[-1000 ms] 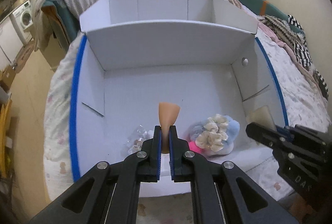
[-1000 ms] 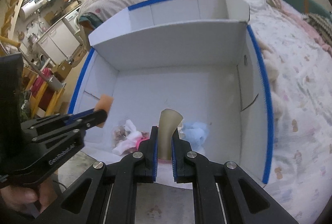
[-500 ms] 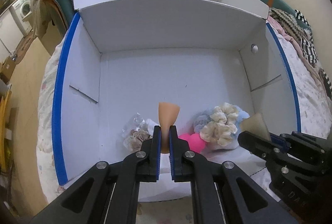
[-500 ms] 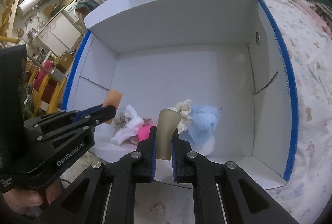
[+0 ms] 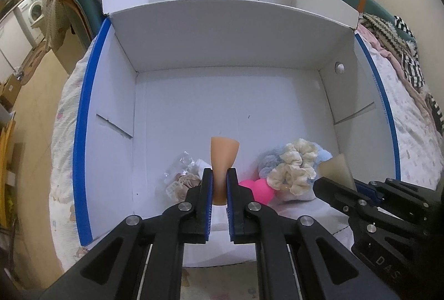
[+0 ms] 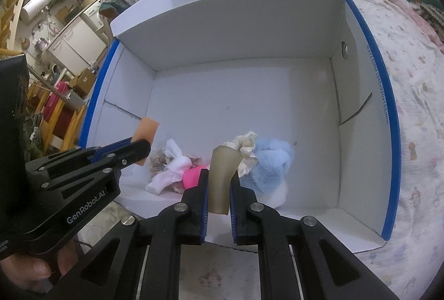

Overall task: Organize soft objects
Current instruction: 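Carry the beige item and tan cylinder into the box with both grippers, then open both grippers to release the items beside the pink plush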

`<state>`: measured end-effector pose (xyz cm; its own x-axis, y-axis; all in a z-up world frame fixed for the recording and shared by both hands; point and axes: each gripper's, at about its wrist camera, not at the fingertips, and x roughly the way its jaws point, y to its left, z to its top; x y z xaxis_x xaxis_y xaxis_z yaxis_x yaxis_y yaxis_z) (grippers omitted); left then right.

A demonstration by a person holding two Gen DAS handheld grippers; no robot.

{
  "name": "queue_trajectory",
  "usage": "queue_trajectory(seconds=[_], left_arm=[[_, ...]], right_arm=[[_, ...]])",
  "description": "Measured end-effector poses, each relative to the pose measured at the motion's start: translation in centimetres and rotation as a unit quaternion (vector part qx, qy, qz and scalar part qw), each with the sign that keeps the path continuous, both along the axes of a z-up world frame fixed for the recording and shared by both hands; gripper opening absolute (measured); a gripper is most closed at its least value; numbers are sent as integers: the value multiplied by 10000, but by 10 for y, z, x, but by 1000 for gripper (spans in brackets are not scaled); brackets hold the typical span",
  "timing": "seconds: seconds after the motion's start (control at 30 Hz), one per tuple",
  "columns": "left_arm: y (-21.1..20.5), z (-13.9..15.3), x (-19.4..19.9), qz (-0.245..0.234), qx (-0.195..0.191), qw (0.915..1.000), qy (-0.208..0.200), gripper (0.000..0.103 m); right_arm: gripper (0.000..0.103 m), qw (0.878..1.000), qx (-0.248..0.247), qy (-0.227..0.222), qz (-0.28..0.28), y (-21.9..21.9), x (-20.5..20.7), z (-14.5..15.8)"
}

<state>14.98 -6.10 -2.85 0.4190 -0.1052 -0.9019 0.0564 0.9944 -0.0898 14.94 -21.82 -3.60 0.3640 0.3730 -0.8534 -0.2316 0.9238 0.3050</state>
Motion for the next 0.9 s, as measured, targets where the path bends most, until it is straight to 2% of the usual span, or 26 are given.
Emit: queue_trajectory(seconds=[0.2,0.37,0.4,0.43,0.47,0.5,0.53,0.6,0.9], left_arm=[[-2,3,-3,-44,-1,10000,-43,16],[-3,4,-3,-63,11,10000,-27,20],[-2,4,-3,-64,3,10000,-20,23],[-2,5,-3,-60,-6,10000,-19,29],[-1,5,-2,-43,0,10000,-17,33],[0,6,-3,0,31,10000,-35,41],[0,7,-3,42,61,10000,-66,49],[2,9,-3,113,95,9998,-120,55],[4,9,0,131,98,9998,-76,56]], right_arm=[[18,10000,-53,-7,-53,-1,2,-1],[31,9999,25,-18,-102,-4,3,0],[38,9999,43,-33,-115,-4,3,1],[56,9999,52,-46,-124,-5,3,1],[64,9998,68,-75,-149,-5,3,2],[66,9997,81,-118,-191,-6,2,3],[66,9996,77,-131,-219,-7,2,4],[66,9996,98,-103,-247,-8,4,4],[66,9996,84,-83,-259,-7,3,3]])
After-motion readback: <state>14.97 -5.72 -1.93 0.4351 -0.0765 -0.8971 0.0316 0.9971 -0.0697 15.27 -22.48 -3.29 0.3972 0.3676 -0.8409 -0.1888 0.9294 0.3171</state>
